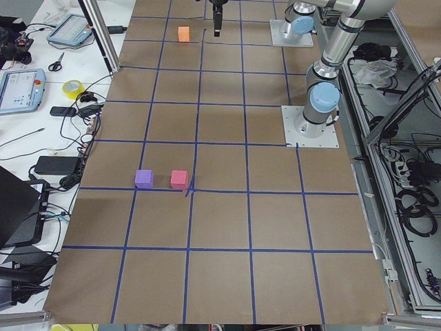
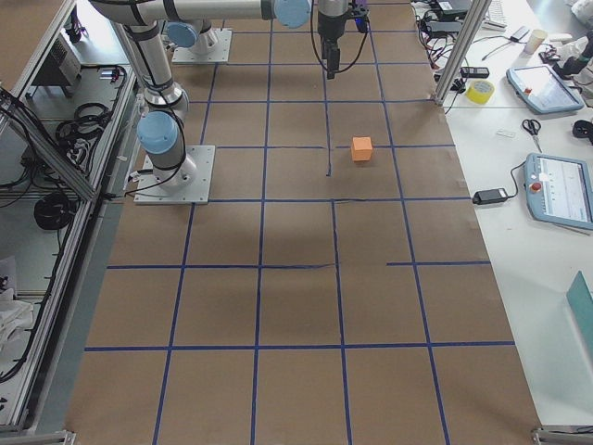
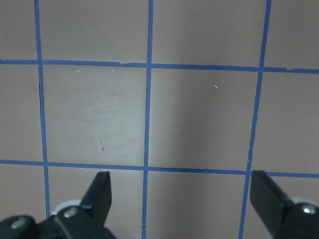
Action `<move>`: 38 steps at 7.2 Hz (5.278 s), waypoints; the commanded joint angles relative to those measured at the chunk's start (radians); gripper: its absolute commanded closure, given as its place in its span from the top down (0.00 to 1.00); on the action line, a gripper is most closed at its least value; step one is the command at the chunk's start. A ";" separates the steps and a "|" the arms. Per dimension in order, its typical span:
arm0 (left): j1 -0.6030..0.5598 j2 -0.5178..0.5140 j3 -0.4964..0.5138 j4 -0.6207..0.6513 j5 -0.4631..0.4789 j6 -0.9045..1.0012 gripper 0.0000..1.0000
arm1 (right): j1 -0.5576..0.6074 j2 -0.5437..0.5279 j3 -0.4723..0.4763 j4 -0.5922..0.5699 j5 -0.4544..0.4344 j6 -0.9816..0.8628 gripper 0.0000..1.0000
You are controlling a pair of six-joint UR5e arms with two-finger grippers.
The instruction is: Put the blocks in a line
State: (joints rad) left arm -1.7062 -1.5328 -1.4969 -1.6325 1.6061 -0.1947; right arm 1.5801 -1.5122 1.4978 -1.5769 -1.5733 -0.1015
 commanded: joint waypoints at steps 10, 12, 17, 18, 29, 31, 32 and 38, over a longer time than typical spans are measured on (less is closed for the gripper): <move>0.079 0.025 0.004 0.002 -0.026 -0.029 1.00 | -0.031 0.001 0.010 -0.020 0.001 0.002 1.00; 0.077 0.028 0.001 0.000 -0.025 -0.028 1.00 | -0.034 0.038 0.010 -0.070 0.015 0.006 1.00; 0.079 0.031 0.001 0.000 -0.023 -0.028 1.00 | -0.077 0.465 -0.061 -0.498 0.010 -0.035 1.00; 0.079 0.031 0.001 0.000 -0.023 -0.028 1.00 | -0.078 0.493 -0.042 -0.505 0.013 -0.050 1.00; 0.077 0.027 -0.002 -0.007 -0.061 -0.029 1.00 | -0.071 0.564 -0.039 -0.477 -0.008 -0.040 0.27; 0.077 0.033 -0.002 -0.010 -0.052 -0.028 1.00 | -0.033 0.506 -0.063 -0.435 0.002 0.001 0.27; 0.077 0.033 -0.002 -0.010 -0.051 -0.029 1.00 | 0.013 0.486 -0.076 -0.434 0.024 0.052 0.27; 0.077 0.036 0.000 -0.009 0.023 -0.025 1.00 | 0.327 0.673 -0.292 -0.451 0.058 0.560 0.27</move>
State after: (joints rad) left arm -1.6291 -1.4984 -1.4981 -1.6419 1.6247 -0.2228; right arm 1.8771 -0.8863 1.2530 -2.0240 -1.5135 0.4226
